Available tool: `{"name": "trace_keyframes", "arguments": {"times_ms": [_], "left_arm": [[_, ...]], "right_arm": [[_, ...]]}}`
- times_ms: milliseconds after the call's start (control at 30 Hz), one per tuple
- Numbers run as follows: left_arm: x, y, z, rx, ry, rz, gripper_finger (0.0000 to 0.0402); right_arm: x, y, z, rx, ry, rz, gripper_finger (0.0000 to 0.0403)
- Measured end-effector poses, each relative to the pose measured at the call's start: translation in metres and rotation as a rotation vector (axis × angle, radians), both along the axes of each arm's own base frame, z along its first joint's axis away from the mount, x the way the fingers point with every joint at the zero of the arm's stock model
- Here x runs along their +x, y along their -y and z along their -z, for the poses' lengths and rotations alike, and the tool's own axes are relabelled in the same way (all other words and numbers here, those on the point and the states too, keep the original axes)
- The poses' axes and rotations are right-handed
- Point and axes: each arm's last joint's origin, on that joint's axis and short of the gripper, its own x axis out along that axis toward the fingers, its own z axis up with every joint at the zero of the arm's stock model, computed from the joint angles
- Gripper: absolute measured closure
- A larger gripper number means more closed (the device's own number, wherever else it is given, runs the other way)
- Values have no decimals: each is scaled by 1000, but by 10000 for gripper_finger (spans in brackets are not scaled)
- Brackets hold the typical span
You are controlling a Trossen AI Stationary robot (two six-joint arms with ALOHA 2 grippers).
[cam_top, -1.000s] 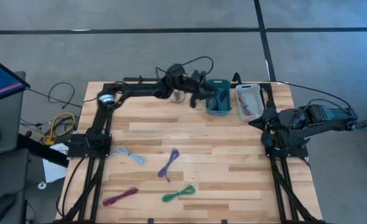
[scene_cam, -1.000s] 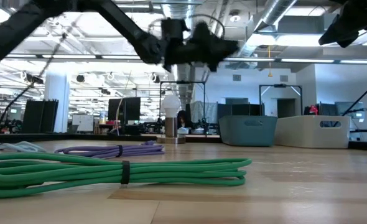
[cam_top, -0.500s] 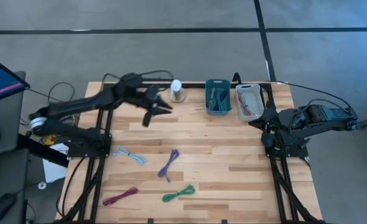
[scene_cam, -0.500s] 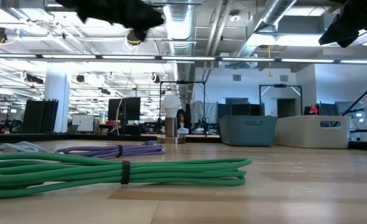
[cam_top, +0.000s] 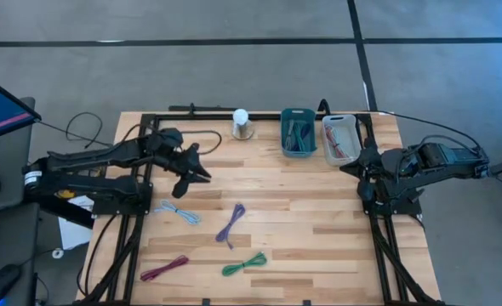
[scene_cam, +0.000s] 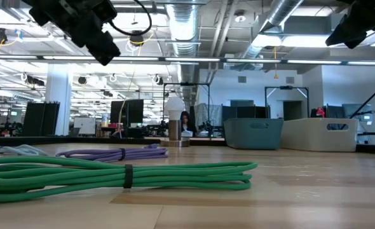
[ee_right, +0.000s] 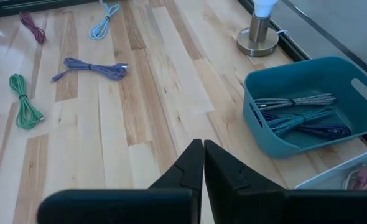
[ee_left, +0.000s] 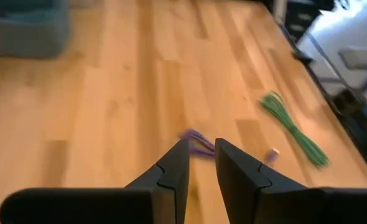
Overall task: Pick & Place USB Port
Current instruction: Put the blue charger cable into the gray bin
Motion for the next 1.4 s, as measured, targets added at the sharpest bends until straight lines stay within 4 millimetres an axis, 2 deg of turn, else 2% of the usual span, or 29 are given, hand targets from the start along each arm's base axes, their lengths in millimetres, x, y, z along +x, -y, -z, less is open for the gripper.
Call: {"name": "trace_keyframes", "arguments": {"times_ms": [167, 367, 600, 800, 1100, 1400], "left_arm": [[-4, 15, 8, -39, -100, 92, 325], [-15, 28, 25, -98, -358, 43, 325], [-11, 41, 27, -93, -380, 118, 324], [2, 48, 40, -48, -477, 118, 309], [31, 56, 81, -13, -741, 106, 291], [44, 57, 110, -6, -902, 99, 288]], "right_arm": [[0, 0, -1, 4, 8, 3, 396], [4, 1, -6, 93, 104, 92, 396], [3, 6, -7, 81, 150, 267, 396], [3, 8, -7, 85, 154, 294, 396], [0, 8, -3, 71, 109, 299, 396], [0, 8, -2, 69, 102, 300, 396]]}}
